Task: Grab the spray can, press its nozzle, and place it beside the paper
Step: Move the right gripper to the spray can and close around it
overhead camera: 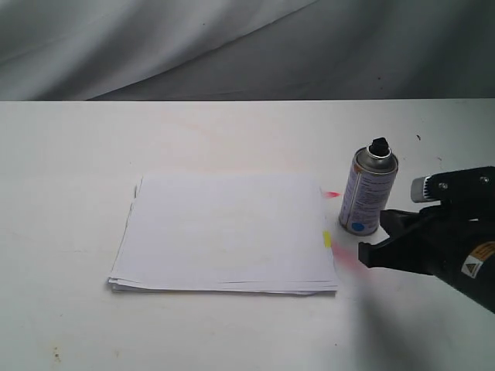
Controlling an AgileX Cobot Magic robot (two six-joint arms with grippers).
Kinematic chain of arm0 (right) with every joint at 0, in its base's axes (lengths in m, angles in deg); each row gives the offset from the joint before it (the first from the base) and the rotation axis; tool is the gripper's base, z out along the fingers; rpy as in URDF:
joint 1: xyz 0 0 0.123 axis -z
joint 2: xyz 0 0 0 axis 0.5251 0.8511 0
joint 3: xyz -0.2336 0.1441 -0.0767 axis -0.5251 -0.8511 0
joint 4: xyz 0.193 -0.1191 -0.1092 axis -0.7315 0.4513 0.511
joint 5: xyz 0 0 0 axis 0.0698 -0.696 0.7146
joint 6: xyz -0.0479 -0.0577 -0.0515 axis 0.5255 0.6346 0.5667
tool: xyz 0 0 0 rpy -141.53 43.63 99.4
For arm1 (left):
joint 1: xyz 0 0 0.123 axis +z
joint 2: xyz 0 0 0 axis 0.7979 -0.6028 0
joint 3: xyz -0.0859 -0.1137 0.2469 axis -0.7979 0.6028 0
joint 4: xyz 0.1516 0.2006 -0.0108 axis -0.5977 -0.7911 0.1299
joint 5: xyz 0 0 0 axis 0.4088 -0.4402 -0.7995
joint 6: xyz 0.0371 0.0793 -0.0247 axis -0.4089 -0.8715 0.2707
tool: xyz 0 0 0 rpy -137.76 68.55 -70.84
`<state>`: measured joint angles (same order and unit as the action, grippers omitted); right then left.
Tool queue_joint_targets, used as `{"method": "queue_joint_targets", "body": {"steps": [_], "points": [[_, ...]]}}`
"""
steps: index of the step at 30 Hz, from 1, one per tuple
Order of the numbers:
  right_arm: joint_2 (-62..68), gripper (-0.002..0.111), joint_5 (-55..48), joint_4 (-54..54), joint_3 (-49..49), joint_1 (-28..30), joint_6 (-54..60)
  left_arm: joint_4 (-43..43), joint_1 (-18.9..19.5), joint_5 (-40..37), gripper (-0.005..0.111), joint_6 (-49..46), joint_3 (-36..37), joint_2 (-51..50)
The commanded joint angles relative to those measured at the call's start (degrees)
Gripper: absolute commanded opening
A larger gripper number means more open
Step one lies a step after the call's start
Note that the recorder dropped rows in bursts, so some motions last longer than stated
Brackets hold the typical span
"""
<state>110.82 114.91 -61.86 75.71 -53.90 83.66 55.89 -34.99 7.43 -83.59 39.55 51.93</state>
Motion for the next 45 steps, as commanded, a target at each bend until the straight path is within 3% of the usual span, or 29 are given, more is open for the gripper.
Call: {"method": "queue_joint_targets", "body": {"steps": [1,10,13,14,15,16,17,18,20,32,45], "points": [[5.42,0.000,7.85,-0.29,-0.16,-0.06,1.39,0.28,0.05,0.64,0.000,0.24,0.21,0.28],[8.87,0.000,10.09,-4.57,-0.16,-0.06,1.55,0.28,0.05,0.64,0.000,0.24,0.21,0.28],[8.87,0.009,10.09,-4.63,-0.16,-0.06,1.97,0.28,0.05,0.64,0.000,0.24,0.21,0.28],[8.87,0.015,10.09,-4.63,-0.16,-0.06,2.59,0.28,0.05,0.64,0.000,0.24,0.21,0.28],[8.87,0.031,10.09,-4.63,-0.16,-0.06,3.38,0.28,0.05,0.64,0.000,0.24,0.21,0.28],[8.87,0.052,10.09,-4.63,-0.16,-0.06,3.53,0.28,0.05,0.64,0.000,0.24,0.21,0.28],[8.87,0.066,10.09,-4.63,-0.16,-0.06,3.62,0.28,0.05,0.64,0.000,0.24,0.21,0.28],[8.87,0.090,10.09,-4.63,-0.16,-0.06,3.62,0.28,0.05,0.64,0.000,0.24,0.21,0.28],[9.00,0.105,9.68,-4.63,-0.16,-0.06,3.68,0.28,0.05,0.64,0.000,0.24,0.21,0.28],[9.00,0.105,10.46,-5.31,0.23,-0.06,3.68,0.28,0.05,0.64,0.000,0.24,0.21,0.28],[14.20,0.104,5.41,-4.39,7.88,2.17,4.29,0.28,0.05,0.64,0.000,0.24,0.21,0.28]]}}
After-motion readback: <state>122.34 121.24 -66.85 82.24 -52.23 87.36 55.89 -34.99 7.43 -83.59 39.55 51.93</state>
